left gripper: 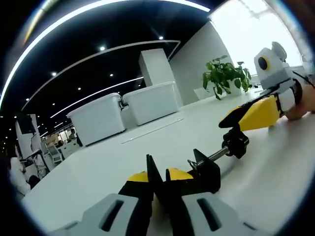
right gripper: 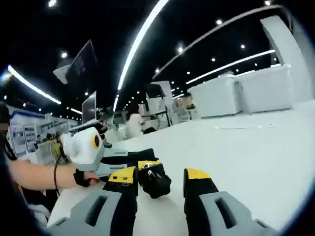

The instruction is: Clamp the fixed fixture on the desktop, loosen the retaining clip, secure it to the edge of the desk, and tighten the retaining clip.

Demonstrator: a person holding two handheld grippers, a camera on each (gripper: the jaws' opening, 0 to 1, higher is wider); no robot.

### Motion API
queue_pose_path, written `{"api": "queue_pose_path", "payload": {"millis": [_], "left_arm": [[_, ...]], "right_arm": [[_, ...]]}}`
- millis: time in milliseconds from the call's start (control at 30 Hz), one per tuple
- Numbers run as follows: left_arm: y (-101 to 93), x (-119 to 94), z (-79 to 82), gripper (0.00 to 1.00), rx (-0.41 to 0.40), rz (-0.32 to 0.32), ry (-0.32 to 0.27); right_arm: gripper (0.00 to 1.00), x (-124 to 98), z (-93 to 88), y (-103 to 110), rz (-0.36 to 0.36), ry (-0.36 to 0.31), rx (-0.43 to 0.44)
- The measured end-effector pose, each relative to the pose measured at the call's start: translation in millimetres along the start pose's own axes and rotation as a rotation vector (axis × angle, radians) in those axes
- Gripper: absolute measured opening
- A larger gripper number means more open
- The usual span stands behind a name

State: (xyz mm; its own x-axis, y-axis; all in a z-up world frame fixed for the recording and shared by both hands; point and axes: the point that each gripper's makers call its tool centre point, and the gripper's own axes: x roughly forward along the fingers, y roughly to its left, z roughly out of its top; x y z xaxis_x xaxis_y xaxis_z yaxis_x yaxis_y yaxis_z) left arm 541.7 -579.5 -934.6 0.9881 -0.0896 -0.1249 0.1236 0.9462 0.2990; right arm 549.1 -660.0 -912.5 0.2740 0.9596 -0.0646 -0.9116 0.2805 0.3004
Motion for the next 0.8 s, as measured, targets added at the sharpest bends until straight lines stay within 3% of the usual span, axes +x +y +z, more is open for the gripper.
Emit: {"api": "queue_pose_path", "payload": {"millis": [167, 267, 367, 633, 800], "left_arm": [[-0.5, 0, 0.2, 0.11, 0.0, -0.001, 0.0], [-1.2, 1, 0.5, 0.11, 0.0, -0.003, -0.001], [-1.5, 1, 0.5, 0.11, 0.0, -0.005, -0.001], [-1.7, 1, 0.4, 0.1, 0.004, -0.006, -0.002], [-1.7, 1, 0.4, 0.1, 0.003, -0.006, -0.003]], "right_arm": [[0.29, 1, -4.0, 5, 0.007, 0.018, 0.014], [0.27, 5, -14.1, 13, 0.028, 0.073, -0.05], [0.27, 8, -18.4, 21, 0.047, 0.087, -0.125], [0.26, 9, -22.8, 22, 0.041, 0.104, -0.156], [0.26, 11, -20.4, 22, 0.02, 0.089, -0.341]]}}
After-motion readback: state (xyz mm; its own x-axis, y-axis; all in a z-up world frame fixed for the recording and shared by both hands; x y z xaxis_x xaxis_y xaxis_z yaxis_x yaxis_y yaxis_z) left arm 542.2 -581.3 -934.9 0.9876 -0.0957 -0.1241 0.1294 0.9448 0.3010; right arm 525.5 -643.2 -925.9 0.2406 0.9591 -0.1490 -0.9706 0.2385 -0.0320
